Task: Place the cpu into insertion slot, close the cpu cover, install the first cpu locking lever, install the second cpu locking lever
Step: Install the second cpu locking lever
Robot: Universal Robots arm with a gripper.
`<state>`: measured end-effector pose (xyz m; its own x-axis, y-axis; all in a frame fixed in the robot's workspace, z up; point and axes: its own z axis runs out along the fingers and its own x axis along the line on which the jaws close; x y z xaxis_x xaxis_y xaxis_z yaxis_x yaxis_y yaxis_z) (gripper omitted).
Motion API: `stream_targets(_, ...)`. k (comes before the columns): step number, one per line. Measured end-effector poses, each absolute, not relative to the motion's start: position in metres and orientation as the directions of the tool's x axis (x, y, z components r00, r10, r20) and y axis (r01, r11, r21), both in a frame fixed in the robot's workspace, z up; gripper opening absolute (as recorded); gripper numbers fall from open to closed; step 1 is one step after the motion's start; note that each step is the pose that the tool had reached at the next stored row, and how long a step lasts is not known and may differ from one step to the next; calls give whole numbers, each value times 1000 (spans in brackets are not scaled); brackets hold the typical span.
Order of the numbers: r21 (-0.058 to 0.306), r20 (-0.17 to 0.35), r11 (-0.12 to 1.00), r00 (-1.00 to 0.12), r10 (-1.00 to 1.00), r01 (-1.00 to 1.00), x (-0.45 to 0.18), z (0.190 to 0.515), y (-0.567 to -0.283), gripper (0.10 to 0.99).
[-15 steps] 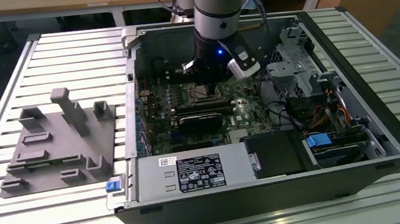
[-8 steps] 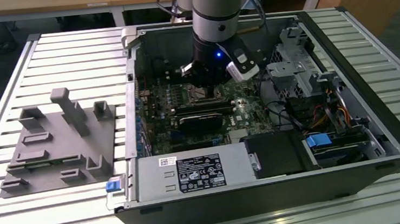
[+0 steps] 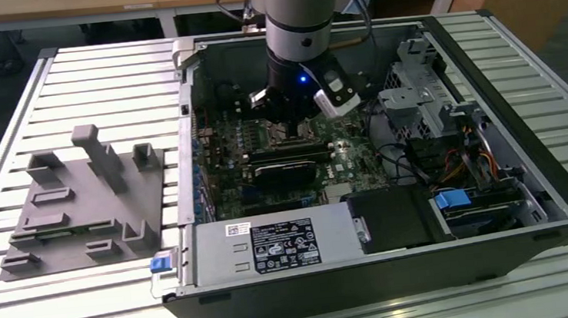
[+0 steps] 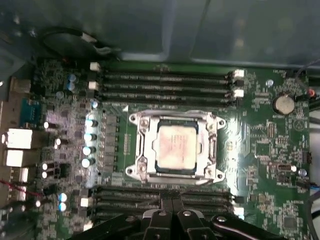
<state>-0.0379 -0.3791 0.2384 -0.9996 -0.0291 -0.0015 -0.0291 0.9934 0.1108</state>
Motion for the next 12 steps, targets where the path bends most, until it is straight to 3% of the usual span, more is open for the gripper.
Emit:
stream_targets(2, 124, -2, 992, -1000, -27, -27, -39, 238, -380, 106)
stream_targets(12, 125, -2, 992, -1000, -26, -26, -50, 228, -381, 106)
